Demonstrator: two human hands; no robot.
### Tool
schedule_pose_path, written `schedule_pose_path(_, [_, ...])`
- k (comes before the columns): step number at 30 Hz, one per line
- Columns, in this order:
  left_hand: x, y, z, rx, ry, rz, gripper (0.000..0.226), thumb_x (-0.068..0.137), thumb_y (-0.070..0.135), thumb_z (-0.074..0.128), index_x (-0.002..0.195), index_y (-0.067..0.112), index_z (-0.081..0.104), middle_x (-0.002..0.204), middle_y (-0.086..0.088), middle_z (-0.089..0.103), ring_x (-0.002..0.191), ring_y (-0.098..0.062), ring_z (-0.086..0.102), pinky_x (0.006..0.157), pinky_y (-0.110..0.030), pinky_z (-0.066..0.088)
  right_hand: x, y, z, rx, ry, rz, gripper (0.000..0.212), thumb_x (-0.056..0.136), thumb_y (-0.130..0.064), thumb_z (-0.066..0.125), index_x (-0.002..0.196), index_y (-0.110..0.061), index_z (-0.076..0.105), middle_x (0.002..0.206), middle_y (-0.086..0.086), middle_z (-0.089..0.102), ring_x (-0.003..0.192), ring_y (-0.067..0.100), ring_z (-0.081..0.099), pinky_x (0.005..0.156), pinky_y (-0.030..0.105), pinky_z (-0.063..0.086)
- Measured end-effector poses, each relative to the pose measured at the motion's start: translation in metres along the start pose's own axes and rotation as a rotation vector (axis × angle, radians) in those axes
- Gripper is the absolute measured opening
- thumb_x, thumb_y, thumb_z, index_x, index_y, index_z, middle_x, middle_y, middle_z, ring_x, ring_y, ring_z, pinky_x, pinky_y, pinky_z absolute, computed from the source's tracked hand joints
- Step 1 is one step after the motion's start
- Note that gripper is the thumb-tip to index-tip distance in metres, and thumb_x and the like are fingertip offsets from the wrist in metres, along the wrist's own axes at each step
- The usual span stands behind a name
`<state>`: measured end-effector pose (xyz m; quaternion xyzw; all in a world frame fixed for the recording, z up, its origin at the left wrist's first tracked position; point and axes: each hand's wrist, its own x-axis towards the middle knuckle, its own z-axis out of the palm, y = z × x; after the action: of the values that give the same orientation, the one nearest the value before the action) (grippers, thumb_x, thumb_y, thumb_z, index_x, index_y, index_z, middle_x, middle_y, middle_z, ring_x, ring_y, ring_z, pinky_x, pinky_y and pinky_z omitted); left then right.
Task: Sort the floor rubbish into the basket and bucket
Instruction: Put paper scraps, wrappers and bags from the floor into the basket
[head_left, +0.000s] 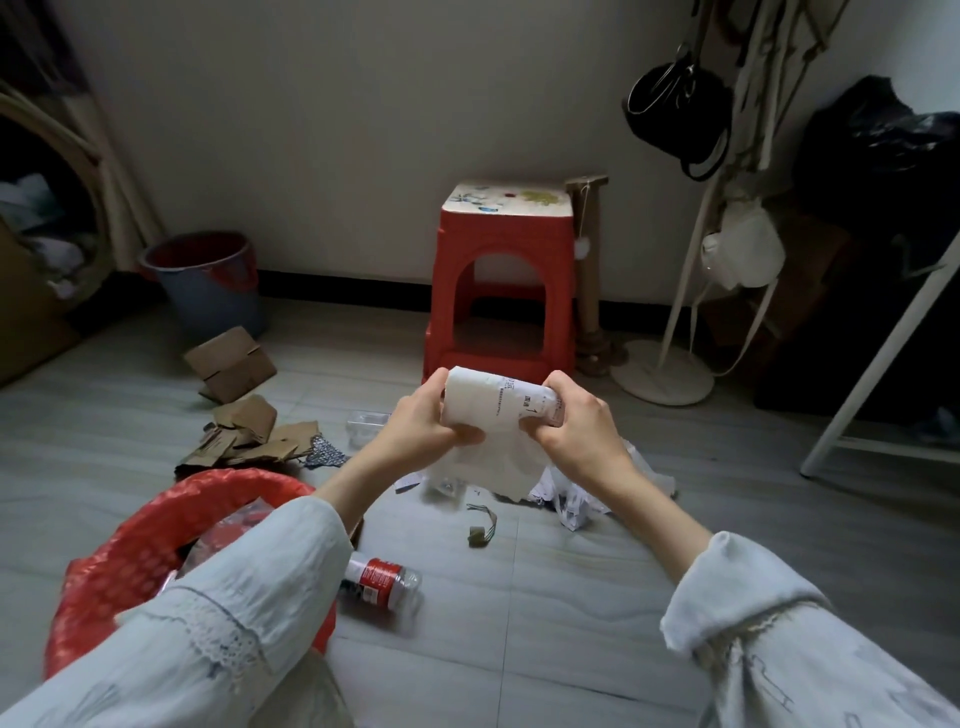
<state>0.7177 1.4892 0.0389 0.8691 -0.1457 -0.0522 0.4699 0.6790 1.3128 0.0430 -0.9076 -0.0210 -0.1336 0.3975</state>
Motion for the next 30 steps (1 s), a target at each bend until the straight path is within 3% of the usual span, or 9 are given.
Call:
schedule_pose_path(4, [-0.003,-0.006,-0.018,-0.019,-0.012,-0.059,0.043,0.069,0.014,0.075,0.106,0.024,0.057,0.094,-0.01,0.069,0.091,-0.024,0.065,0.081,-0.042,0.054,0.003,-0.01,0.012,0.024,0.004,0.036,0.016,0.081,-0.011,0.063,0.08,-0.013,0.047,0.078,0.004,0.055,0.076,0.021,0.049,0.052,0.019,0.032])
schedule_pose_path(8, [-0.025,-0.02,-0.053,-0.14,0.052,-0.111,0.027,0.08,0.013,0.069,0.099,0.03,0.058,0.091,-0.017,0.068,0.081,-0.022,0.064,0.071,-0.032,0.05,0.0,-0.024,0.041,0.153,-0.139,0.131,0.021,0.082,-0.026,0.066,0.095,-0.016,0.053,0.085,0.0,0.061,0.088,0.022,0.058,0.073,0.035,0.05])
schedule_pose_path(12, [-0.066,-0.061,-0.083,-0.207,0.169,-0.225,0.032,0.083,0.017,0.067,0.111,0.024,0.054,0.095,-0.008,0.066,0.083,-0.018,0.064,0.072,-0.029,0.053,-0.006,-0.049,0.084,0.245,-0.264,0.113,0.035,0.088,-0.021,0.061,0.119,-0.015,0.048,0.104,0.002,0.059,0.089,0.015,0.054,0.064,0.016,0.045])
schedule_pose_path(13, [-0.077,-0.078,-0.092,-0.218,0.217,-0.279,0.033,0.081,0.019,0.068,0.111,0.024,0.054,0.098,-0.007,0.065,0.085,-0.02,0.063,0.074,-0.033,0.054,-0.008,-0.054,0.097,0.257,-0.307,0.121,0.039,0.089,-0.022,0.06,0.125,-0.014,0.045,0.11,0.004,0.058,0.092,0.015,0.054,0.067,0.015,0.046])
schedule_pose_path(15, [-0.098,-0.11,-0.11,-0.195,0.307,-0.383,0.034,0.073,0.029,0.073,0.102,0.025,0.057,0.099,-0.008,0.065,0.085,-0.022,0.063,0.075,-0.04,0.053,-0.017,-0.058,0.127,0.216,-0.391,0.125,0.047,0.09,-0.025,0.057,0.133,-0.014,0.04,0.122,0.008,0.056,0.104,0.018,0.055,0.085,0.026,0.049])
schedule_pose_path(18, [-0.12,-0.156,-0.128,0.061,0.411,-0.506,0.036,0.062,0.036,0.069,0.095,0.027,0.056,0.099,-0.007,0.066,0.089,-0.026,0.061,0.08,-0.04,0.051,-0.033,-0.059,0.173,0.079,-0.55,0.08,0.052,0.092,-0.028,0.054,0.139,-0.015,0.034,0.133,0.011,0.051,0.121,0.022,0.049,0.099,0.033,0.039])
schedule_pose_path(22, [-0.132,-0.21,-0.127,0.441,0.281,-0.536,0.04,0.075,0.025,0.065,0.113,0.024,0.052,0.106,-0.007,0.062,0.102,-0.03,0.057,0.085,-0.037,0.045,-0.039,-0.063,0.221,-0.065,-0.649,-0.063,0.057,0.091,-0.022,0.054,0.142,-0.014,0.03,0.139,0.012,0.045,0.13,0.025,0.04,0.103,0.03,0.031])
schedule_pose_path(27, [-0.113,-0.252,-0.106,0.659,0.16,-0.575,0.044,0.085,0.033,0.058,0.127,0.031,0.044,0.118,-0.007,0.049,0.11,-0.033,0.054,0.088,-0.039,0.045,-0.03,-0.051,0.266,-0.232,-0.707,-0.225,0.064,0.092,-0.026,0.051,0.147,-0.012,0.02,0.151,0.007,0.027,0.142,0.023,0.018,0.113,0.031,0.019])
schedule_pose_path(30, [-0.095,-0.263,-0.093,0.612,0.193,-0.499,0.044,0.084,0.029,0.06,0.124,0.026,0.042,0.125,-0.004,0.052,0.113,-0.03,0.053,0.086,-0.039,0.045,-0.035,-0.035,0.285,-0.203,-0.693,-0.273,0.069,0.092,-0.02,0.048,0.149,-0.012,0.009,0.158,0.001,0.006,0.146,0.014,-0.006,0.117,0.024,0.004])
